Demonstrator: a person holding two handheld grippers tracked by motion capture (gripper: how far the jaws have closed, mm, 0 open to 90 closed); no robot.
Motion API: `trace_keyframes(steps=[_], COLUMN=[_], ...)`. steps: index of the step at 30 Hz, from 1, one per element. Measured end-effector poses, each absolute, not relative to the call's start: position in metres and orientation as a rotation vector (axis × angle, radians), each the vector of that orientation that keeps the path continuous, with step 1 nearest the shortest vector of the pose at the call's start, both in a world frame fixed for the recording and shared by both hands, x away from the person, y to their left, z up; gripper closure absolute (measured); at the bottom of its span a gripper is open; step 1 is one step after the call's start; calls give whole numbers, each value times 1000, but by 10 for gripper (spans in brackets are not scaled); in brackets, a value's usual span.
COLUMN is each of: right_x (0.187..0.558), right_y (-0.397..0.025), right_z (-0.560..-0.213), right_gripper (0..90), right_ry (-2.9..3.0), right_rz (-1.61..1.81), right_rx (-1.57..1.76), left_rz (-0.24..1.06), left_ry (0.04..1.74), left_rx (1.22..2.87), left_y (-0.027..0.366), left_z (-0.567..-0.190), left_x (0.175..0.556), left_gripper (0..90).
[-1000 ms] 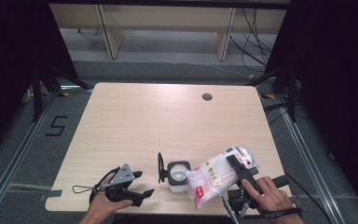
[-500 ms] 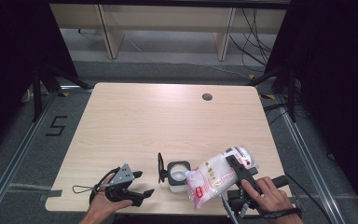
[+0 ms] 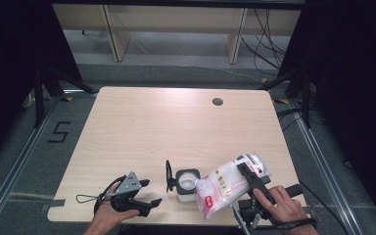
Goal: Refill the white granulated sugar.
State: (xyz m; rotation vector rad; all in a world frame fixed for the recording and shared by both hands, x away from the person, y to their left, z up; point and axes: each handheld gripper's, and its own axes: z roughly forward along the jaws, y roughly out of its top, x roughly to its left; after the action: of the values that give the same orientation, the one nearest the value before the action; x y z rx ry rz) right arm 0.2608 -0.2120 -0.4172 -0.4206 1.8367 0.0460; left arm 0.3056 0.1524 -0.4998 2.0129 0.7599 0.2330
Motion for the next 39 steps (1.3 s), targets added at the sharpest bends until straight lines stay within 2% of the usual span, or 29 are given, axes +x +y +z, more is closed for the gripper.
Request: trace_keyframes(steps=[30,32,34,39], right_x=[262,260,263,264], right_y=[-215,-219,-218,-220], right_z=[-415,-420,-415,-413], right_gripper=[450,451,451,453], right_ry=[1872,1885,1859,1857], right_rz=[64,106,89,97], right_rx=[-409,-303,-400,-394], left_rz=[237,252,238,235], left_ry=[753,737,759,757], left_rx=[2018,2045,2017,2018], left_y=[153,155,153,153], left_z=[-499,-499,-499,-499], left_x=[306,307,306,306], left_gripper=[209,209,209,209])
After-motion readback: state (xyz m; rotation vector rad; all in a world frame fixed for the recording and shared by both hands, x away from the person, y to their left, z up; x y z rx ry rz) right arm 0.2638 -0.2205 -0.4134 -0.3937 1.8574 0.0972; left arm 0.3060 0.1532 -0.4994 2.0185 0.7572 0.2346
